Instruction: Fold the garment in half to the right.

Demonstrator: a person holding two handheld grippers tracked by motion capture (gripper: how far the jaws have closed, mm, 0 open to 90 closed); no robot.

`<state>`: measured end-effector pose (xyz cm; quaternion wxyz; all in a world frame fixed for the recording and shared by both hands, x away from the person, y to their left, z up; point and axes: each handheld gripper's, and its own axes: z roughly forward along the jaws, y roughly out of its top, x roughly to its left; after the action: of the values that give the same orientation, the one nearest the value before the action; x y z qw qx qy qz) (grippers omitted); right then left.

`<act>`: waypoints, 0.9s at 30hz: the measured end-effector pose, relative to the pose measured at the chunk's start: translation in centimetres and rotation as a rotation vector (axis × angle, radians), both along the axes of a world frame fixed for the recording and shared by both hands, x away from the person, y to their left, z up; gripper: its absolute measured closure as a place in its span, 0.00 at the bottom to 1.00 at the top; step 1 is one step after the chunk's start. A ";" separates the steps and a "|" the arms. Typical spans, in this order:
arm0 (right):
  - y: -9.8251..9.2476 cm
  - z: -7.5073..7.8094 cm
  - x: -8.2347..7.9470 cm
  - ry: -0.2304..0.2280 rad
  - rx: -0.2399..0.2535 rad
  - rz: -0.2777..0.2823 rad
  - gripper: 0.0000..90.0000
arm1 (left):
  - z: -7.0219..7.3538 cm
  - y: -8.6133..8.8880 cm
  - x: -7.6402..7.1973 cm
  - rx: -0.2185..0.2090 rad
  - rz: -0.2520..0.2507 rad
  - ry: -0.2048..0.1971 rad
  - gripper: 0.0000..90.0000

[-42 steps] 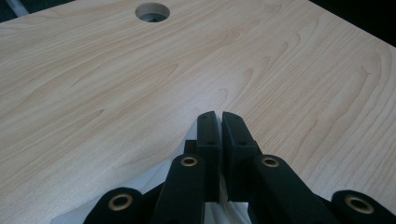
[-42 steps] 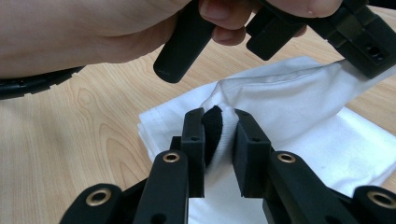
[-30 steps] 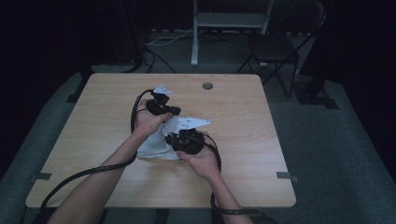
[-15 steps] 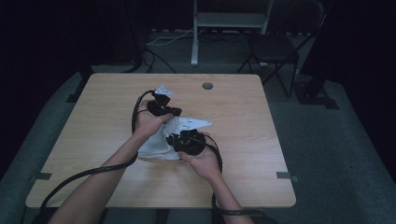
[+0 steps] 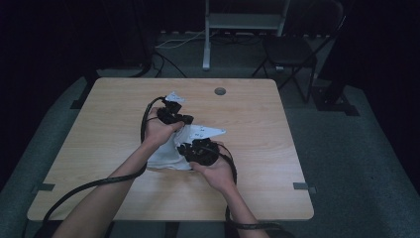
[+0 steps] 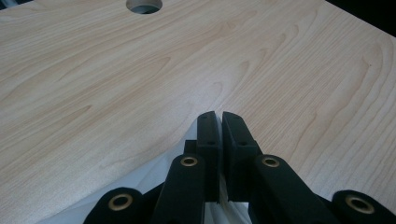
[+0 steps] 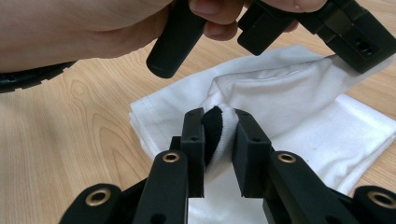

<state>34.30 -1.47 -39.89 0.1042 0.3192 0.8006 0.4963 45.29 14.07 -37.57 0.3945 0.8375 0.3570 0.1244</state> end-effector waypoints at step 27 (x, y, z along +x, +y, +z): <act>-0.6 -0.7 -0.1 0.015 0.001 -0.012 0.85 | -0.8 -0.3 0.1 0.004 -0.002 0.015 0.96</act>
<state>34.21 -2.08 -40.60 0.1012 0.3277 0.7990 0.4940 45.40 13.73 -38.41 0.3903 0.8396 0.3588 0.1186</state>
